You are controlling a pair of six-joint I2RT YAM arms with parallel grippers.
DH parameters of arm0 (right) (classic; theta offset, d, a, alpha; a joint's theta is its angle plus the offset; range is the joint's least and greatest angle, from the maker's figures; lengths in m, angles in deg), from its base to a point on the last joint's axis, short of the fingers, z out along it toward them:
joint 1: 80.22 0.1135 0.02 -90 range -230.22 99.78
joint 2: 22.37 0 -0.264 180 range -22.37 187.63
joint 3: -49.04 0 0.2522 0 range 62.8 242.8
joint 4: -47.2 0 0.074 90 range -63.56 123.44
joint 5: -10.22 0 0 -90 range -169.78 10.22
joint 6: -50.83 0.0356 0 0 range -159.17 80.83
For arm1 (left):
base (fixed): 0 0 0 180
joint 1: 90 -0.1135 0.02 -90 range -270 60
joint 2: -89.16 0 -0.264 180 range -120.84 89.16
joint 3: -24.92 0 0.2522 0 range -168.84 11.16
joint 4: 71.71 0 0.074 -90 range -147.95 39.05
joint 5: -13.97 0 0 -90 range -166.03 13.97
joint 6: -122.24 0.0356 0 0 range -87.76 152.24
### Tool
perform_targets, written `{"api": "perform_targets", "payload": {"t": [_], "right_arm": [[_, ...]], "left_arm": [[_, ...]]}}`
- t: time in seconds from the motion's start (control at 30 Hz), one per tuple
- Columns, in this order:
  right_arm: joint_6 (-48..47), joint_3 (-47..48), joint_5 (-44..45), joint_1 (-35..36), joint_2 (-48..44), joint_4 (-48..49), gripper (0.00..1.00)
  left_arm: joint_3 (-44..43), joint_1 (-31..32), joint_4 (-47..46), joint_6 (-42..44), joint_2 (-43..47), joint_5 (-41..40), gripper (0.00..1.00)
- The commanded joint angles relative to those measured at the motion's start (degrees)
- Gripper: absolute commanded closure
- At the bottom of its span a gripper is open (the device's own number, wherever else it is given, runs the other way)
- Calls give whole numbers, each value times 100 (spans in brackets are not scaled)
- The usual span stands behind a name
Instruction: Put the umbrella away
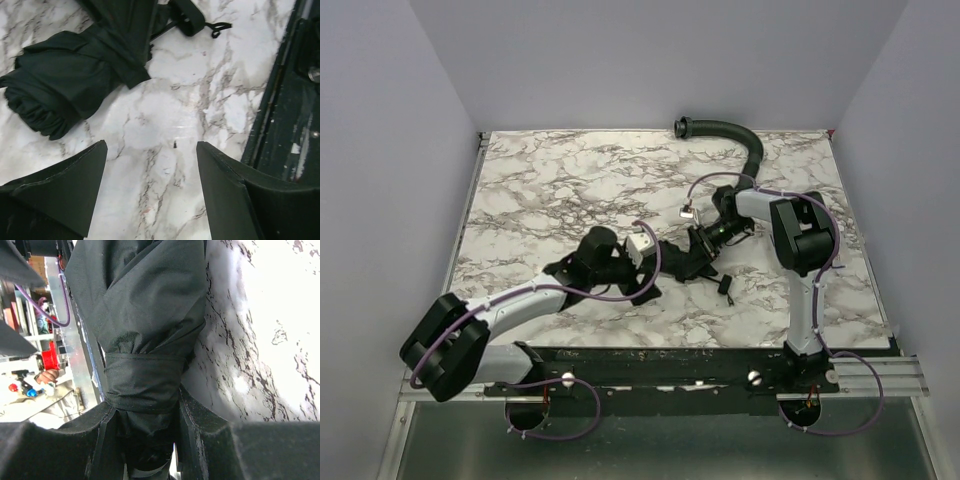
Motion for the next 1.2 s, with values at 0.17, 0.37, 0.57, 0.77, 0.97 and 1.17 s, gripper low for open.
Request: {"api": "perform_targets", "payload": {"t": [0.17, 0.37, 0.57, 0.77, 0.97, 1.17], "right_arm": [[-1088, -436, 1284, 104, -255, 269, 82], [-1323, -688, 1527, 186, -787, 302, 58], [-1457, -705, 1811, 186, -1222, 210, 38], [-1585, -623, 2003, 190, -1546, 10, 23], [-1811, -532, 2091, 182, -1974, -266, 0], [-1943, -390, 2009, 204, -2414, -617, 0]], "left_arm": [[125, 10, 91, 377, 458, -1225, 25], [-96, 8, 197, 571, 398, -1250, 25], [-190, 14, 262, 608, 472, -1244, 25], [-206, 13, 335, 680, 525, -1284, 25], [-74, 8, 180, 948, 750, -1258, 25], [-43, 10, -333, 1407, 757, -950, 2]]}}
